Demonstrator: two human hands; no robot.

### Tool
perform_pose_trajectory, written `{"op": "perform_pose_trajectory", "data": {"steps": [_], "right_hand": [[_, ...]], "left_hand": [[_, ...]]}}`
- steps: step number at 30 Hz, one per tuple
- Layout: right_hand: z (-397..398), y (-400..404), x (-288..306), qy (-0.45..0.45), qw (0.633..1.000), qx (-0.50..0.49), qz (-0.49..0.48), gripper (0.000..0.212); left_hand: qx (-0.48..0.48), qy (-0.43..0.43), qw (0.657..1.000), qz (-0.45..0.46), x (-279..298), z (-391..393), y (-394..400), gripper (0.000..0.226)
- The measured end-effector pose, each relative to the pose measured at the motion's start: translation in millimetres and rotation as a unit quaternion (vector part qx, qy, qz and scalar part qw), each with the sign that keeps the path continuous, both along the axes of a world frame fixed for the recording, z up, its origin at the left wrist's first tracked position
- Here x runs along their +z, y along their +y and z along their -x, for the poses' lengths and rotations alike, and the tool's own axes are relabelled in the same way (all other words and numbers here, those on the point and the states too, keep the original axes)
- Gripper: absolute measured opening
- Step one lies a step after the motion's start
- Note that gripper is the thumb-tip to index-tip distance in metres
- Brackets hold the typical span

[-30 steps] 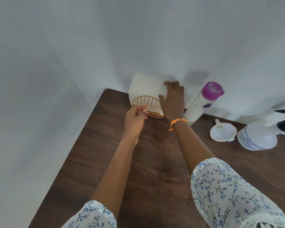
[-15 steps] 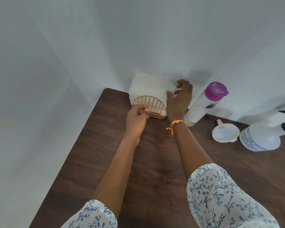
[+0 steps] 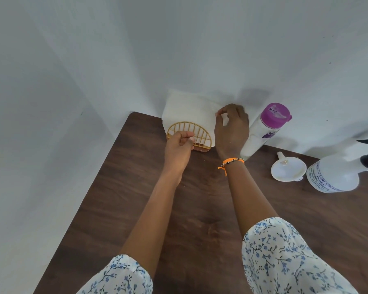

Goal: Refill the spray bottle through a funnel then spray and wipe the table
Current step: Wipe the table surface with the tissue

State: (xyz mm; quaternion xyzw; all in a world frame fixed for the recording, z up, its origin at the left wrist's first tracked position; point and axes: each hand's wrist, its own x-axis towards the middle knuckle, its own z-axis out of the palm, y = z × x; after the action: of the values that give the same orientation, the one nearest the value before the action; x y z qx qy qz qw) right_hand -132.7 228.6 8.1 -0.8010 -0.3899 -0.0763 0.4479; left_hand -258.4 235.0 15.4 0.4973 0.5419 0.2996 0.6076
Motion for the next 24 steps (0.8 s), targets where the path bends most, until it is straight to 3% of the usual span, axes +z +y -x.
{"op": "perform_pose_trajectory", "data": {"steps": [4,7,16,21,24], "right_hand": [[3,-1,-2,-0.003,0.998,0.041,-0.047,0.003],[12,-3,5,0.066,0.989,0.092,-0.094,0.006],[40,-22,53,0.159,0.959,0.061,-0.228,0.016],[66,-65,73,0.247,0.934,0.060,-0.250,0.029],[81,-97,70,0.329,0.917,0.085,-0.210,0.033]], "left_hand": [[-0.001,-0.004,1.000,-0.003,1,-1,-1,0.016],[0.004,-0.010,1.000,-0.001,1,0,-3,0.016],[0.024,-0.034,0.999,-0.009,12,17,-18,0.018],[0.027,-0.070,0.997,-0.017,19,35,-33,0.065],[0.006,-0.085,0.996,-0.003,17,55,-48,0.095]]}}
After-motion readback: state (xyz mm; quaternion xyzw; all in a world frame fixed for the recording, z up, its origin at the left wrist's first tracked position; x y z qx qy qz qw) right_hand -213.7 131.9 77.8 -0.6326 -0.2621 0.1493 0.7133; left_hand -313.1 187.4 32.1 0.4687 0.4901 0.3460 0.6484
